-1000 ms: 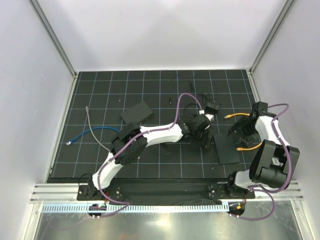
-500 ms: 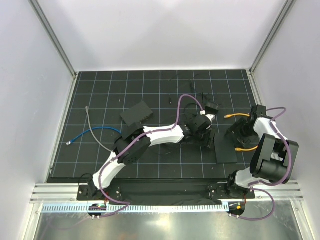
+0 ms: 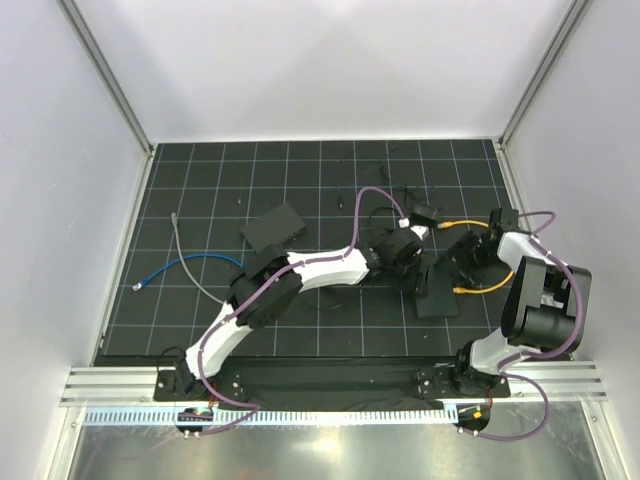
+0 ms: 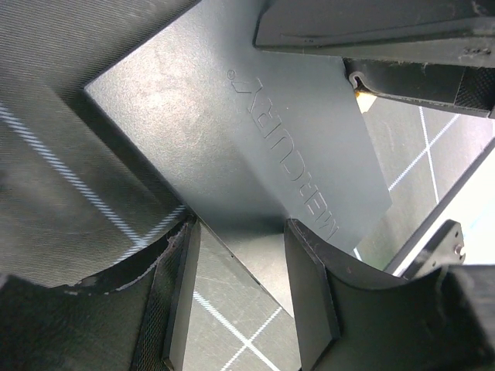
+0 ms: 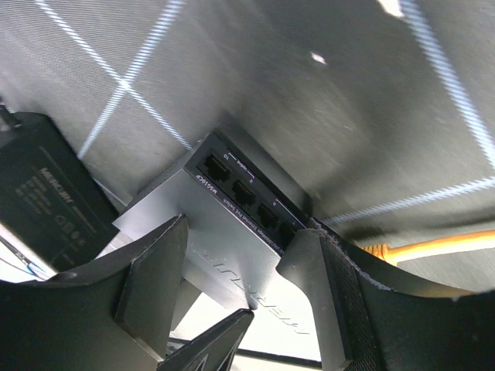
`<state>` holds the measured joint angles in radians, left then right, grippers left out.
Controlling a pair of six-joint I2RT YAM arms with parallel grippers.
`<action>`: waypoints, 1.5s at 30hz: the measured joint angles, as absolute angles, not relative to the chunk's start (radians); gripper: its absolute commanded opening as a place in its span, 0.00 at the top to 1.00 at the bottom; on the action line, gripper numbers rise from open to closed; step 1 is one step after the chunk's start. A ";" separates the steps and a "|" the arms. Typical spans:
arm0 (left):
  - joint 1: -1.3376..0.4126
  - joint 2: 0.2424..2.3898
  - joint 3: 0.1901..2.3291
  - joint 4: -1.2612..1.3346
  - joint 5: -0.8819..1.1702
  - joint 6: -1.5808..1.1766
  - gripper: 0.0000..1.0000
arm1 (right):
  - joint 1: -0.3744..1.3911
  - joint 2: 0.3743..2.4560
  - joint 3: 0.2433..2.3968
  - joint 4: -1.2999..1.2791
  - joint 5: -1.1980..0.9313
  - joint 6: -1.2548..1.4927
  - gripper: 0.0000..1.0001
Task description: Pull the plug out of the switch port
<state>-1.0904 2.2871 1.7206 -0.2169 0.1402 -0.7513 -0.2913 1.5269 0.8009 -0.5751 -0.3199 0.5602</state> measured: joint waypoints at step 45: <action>-1.102 2.171 1.636 -0.148 0.144 -0.514 0.54 | -0.414 1.126 0.510 -0.518 -0.235 0.658 0.53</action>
